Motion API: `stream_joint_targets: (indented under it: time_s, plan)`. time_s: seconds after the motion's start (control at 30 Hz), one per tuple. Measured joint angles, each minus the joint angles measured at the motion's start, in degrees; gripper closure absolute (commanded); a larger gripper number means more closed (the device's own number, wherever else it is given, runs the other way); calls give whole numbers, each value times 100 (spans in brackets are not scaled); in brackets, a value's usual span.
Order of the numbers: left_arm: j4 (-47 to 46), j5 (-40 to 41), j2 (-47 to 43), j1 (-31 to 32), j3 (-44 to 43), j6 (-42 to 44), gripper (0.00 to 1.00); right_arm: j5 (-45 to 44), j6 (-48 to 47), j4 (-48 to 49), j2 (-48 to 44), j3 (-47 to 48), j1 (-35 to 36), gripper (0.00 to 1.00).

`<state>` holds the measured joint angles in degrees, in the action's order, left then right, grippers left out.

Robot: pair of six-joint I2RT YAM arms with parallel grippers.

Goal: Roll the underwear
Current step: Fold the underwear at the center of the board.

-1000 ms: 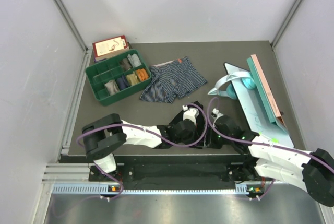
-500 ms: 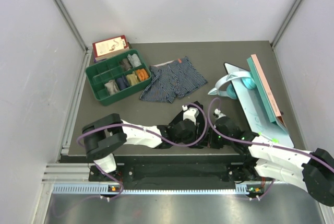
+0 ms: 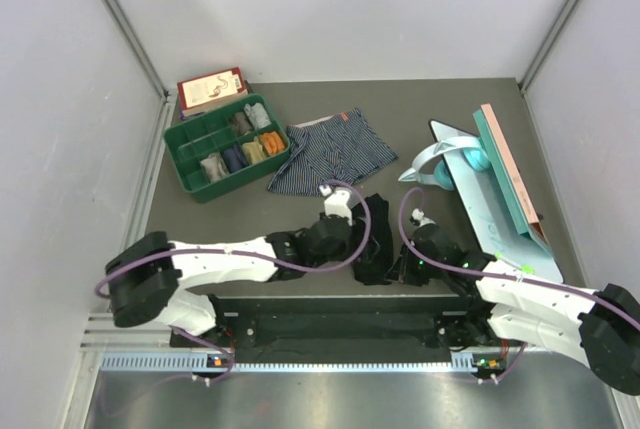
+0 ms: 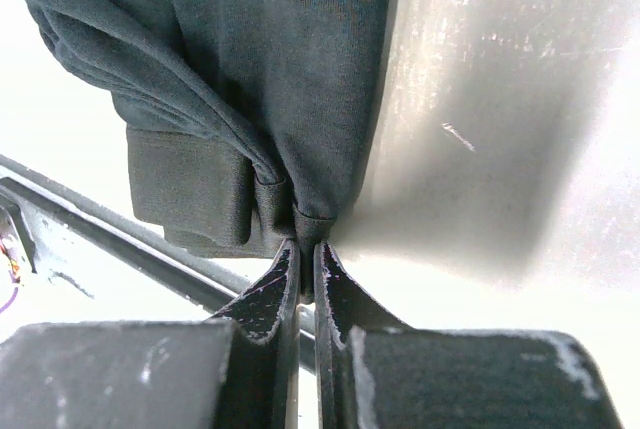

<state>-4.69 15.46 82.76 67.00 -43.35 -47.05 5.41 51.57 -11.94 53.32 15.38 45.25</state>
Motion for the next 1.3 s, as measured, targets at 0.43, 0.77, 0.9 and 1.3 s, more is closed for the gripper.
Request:
stream_joint_targets:
  time_s: [0.43, 0.77, 0.9, 1.3]
  plan:
    - [387, 295, -911, -1316, 1193, -549, 25, 0, 0, 0, 0, 2, 0, 100]
    - [-42, 153, -317, -1537, 1198, -802, 30, 2, -2, -2, 0, 2, 0, 100]
    - [-278, 85, -79, -1545, 1174, -885, 38, 4, -2, -2, 0, 2, 0, 100]
    - [-651, -9, 341, -1572, 1115, -951, 94, 4, -9, -2, 0, 2, 0, 100]
